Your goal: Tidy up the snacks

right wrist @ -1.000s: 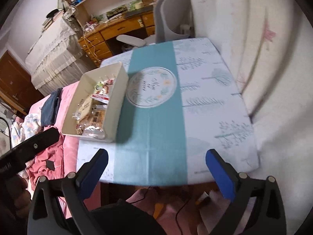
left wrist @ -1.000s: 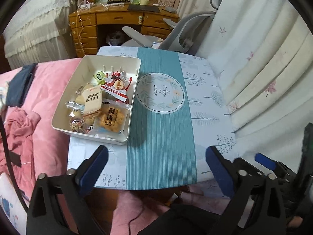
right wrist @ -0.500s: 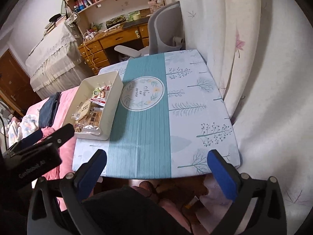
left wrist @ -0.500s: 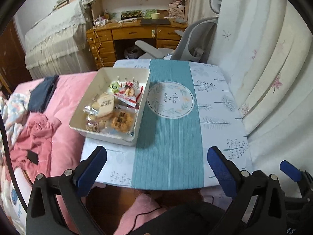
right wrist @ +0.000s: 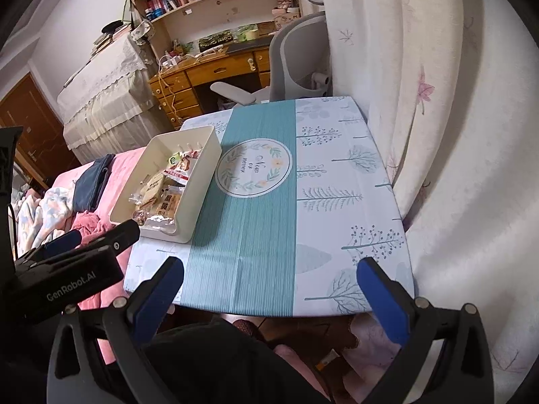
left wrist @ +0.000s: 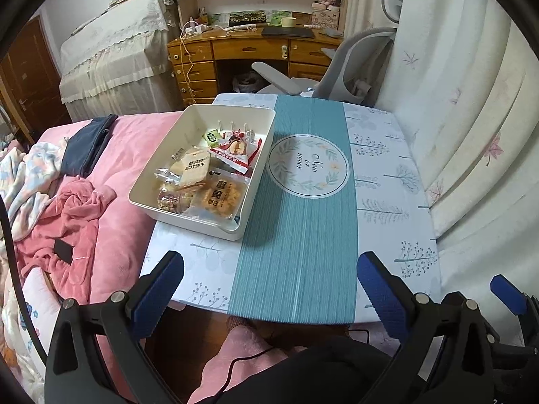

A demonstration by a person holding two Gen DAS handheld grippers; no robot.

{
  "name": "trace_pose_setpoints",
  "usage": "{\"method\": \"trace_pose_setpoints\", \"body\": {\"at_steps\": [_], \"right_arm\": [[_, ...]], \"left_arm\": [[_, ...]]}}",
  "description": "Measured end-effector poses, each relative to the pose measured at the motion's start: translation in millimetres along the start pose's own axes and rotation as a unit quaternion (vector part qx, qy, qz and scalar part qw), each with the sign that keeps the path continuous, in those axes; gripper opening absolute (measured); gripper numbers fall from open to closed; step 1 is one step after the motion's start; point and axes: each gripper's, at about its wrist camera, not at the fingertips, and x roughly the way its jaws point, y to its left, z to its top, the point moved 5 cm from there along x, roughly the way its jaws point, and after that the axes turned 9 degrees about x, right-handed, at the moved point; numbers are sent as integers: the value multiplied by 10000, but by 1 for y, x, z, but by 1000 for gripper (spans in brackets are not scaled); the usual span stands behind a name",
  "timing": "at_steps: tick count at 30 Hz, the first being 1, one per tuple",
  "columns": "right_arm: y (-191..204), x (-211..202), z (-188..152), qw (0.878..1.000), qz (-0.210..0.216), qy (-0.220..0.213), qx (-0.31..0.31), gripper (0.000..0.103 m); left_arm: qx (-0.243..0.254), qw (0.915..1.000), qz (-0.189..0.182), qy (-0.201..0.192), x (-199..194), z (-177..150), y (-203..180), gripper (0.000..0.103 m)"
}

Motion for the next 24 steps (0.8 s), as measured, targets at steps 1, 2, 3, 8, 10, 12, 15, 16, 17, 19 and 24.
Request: {"method": "trace_pose_setpoints", "body": {"at_steps": [1,2,3,8,10,12,15,16,17,19,24], "right_arm": [[0,1,0,10000,10,24,-14,103],[1,2,-1,10000,21,38,-24,103],[2,3,-1,10000,36,46,-33,103],[3,5,1,9999,76,53,-60,103],[4,6,1,9999,76,64,-46,103],[4,6,1,9999,74,65,-50,103],[3,6,1,9999,73,70,-50,103],[4,7,1,9999,73,83,-41,103],[5,8,1,9999,67,92,-26,103],[6,10,0,9999,55,112,10,103],[12,13,0,9999,33,144,50,103]], "left_arm": [[-10,10000,12,7,0,0,1,102],[-13,10000,27,10,0,0,1,102],[-14,10000,40,6,0,0,1,102],[1,10000,85,-18,0,1,1,102],[17,9999,103,-19,-1,3,2,102],[38,9999,114,-42,-2,4,4,102],[85,9999,114,-37,-2,6,5,102],[92,9999,116,-43,-2,7,5,102],[95,9999,117,-47,-2,8,6,102],[99,9999,116,-38,-2,8,6,102],[95,9999,131,-39,-3,8,6,102]]}}
